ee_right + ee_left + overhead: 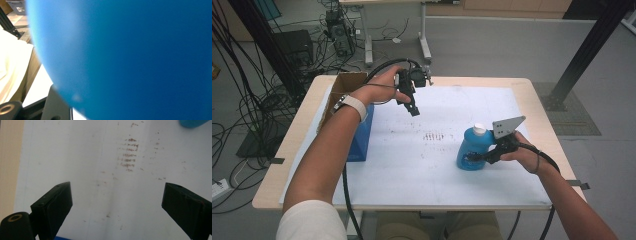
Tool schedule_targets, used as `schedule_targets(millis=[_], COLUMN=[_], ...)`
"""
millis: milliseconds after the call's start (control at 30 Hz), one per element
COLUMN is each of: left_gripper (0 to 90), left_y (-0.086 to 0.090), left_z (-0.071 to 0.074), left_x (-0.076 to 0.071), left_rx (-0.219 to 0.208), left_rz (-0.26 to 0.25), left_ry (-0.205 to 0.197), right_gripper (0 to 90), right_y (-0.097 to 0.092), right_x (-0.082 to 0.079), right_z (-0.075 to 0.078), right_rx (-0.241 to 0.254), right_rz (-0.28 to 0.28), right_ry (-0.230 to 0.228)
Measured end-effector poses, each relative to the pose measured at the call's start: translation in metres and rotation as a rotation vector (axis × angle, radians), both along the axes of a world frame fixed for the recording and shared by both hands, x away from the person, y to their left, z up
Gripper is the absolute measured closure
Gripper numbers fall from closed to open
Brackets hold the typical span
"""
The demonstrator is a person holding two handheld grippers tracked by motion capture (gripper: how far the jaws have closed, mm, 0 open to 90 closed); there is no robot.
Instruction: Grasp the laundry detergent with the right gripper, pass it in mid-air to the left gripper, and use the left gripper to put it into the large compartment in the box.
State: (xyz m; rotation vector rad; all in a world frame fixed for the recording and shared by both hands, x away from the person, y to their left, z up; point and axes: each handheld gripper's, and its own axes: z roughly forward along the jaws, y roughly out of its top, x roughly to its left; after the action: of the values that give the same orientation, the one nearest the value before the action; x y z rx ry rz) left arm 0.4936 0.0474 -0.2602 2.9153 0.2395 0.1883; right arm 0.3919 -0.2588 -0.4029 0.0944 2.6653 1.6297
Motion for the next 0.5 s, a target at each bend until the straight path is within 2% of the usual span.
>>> schedule_targets(millis=[500], left_gripper=[10.0], left_y=[-0.003], left_z=[-0.0001], left_x=[-0.0018], left_rx=[0.006], left_rz=[-0.005], left_ry=[-0.005], right_gripper=[43.6], right_y=[0.0], right_x=[0.0007], right_z=[-0.0001], right_rx=[0.001], right_rz=[0.003], right_ry=[0.003])
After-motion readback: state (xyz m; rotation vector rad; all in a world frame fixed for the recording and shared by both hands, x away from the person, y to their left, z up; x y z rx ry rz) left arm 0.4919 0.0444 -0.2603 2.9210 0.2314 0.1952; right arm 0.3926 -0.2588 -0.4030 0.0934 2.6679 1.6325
